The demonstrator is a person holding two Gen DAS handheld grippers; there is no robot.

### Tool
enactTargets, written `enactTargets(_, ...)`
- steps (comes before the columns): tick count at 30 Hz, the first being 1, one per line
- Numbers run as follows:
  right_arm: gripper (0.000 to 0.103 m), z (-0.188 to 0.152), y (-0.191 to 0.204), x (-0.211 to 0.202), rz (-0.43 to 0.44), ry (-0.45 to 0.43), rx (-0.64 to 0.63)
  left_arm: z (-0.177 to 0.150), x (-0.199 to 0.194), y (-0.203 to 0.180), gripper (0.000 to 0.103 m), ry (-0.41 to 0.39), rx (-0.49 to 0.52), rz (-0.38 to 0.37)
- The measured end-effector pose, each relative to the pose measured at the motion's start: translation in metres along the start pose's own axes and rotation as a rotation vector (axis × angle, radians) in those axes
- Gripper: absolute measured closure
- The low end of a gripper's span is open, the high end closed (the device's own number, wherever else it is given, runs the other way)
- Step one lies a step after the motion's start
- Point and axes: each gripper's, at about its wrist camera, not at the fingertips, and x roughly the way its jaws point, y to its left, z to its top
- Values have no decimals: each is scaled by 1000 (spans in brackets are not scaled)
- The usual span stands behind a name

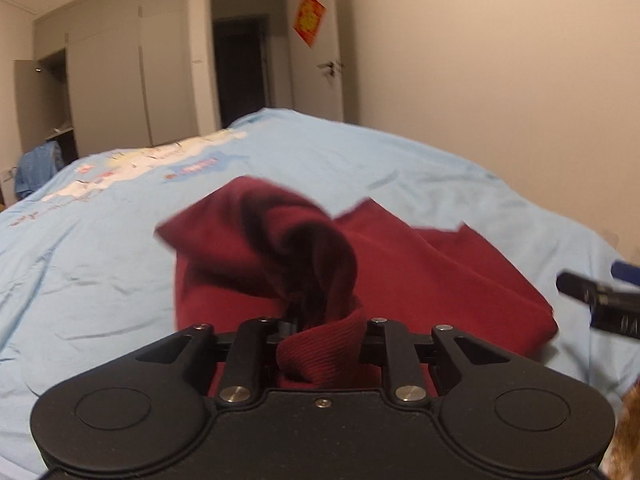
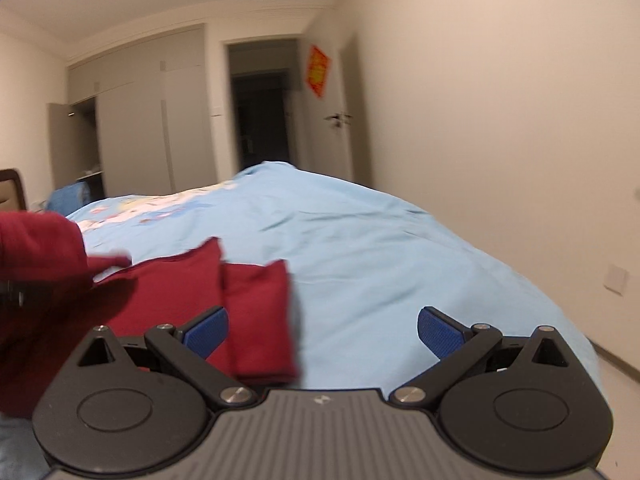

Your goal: Fold small clothes

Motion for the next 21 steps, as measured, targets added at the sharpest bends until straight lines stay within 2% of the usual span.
enactTargets(4, 0, -3, -12, -2, -6, 17, 19, -12, 0, -9, 60, 20, -17, -30)
enactTargets(6, 0, -5, -11, -2, 8, 28, 14, -17, -6, -11, 40, 16, -22, -43)
enactTargets(8, 0, -6, -7, -1, 28, 38, 9, -21, -13, -15, 31, -4, -2, -35)
enactTargets(12, 0, -5, 1, 0, 90, 59, 6, -26, -28, -23, 22, -30, 73, 23)
enactTargets(15, 0, -4, 6, 1, 156, 83, 16, -32, -35, -24, 21, -30, 91, 65)
enactTargets(21, 0, -1, 16, 9, 279, 146, 26, -36, -41, -21, 21, -34, 102, 82)
